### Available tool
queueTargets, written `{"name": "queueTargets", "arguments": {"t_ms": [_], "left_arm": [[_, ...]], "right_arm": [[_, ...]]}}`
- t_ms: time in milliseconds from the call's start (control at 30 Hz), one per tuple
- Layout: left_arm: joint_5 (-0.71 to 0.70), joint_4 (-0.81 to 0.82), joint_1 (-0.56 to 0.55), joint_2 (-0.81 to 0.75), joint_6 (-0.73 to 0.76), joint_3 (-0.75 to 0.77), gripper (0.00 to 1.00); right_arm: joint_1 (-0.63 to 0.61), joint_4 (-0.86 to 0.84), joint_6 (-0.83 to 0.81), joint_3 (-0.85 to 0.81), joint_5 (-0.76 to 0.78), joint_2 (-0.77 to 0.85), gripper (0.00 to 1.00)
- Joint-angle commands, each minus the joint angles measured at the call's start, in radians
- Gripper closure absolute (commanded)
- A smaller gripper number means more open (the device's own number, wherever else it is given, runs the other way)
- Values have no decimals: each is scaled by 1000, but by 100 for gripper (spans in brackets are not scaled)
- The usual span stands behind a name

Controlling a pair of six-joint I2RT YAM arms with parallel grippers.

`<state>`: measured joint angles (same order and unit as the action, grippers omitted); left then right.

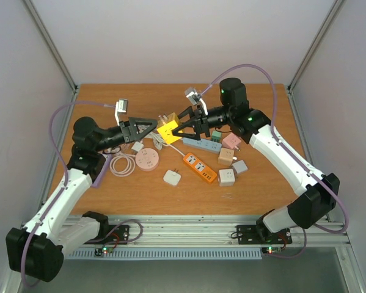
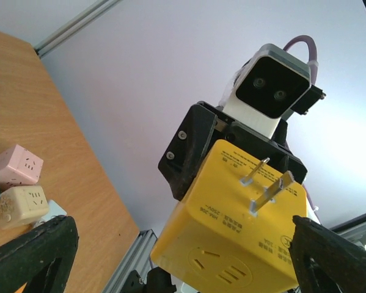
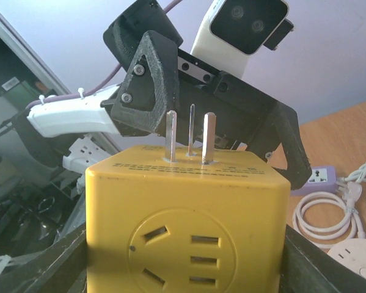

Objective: Insert the plug

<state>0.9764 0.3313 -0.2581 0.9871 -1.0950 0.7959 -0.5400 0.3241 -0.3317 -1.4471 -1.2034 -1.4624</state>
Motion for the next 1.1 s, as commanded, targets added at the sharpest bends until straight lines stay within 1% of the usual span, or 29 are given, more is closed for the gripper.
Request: {"name": "queueTargets", "arguments": {"t_ms": [0,133,233,300,433,533,633,700,767,833,900,1000,1067], "left_arm": [[-20,100,-4,-4,17,-21,6],[-19,160,-6,13,11,-49,5],[-12,205,-9,41,-3,-63,5],[7,262,-14,65,-44,-69,6],[51,449,-22,105,-168,-94,11],[54,522,-21,117,-239,-113,12],[48,573,-22,120,-281,-132,8],[45,602,-22,116,-297,-142,5],[44,598,-22,112,-299,-144,5],[44,595,-23,110,-295,-147,7],[44,591,-23,108,-294,-147,13],[37,566,-23,104,-286,-145,24],[26,530,-21,96,-276,-141,34]], "right_arm": [[-8,28,-14,-49,10,-6,43],[-18,14,81,-42,30,-21,41],[-27,-57,157,-5,48,-22,41],[-27,-81,202,0,54,-26,41],[-28,-75,253,-18,79,-43,42],[-28,-65,277,-32,93,-61,41],[-28,-59,296,-34,118,-73,41],[-28,-63,307,-28,134,-75,41],[-27,-69,323,-27,149,-76,41],[-28,-74,347,-30,159,-80,41],[-27,-76,382,-34,164,-86,41],[-27,-87,417,-32,154,-93,41],[-27,-99,446,-28,150,-92,41]]}}
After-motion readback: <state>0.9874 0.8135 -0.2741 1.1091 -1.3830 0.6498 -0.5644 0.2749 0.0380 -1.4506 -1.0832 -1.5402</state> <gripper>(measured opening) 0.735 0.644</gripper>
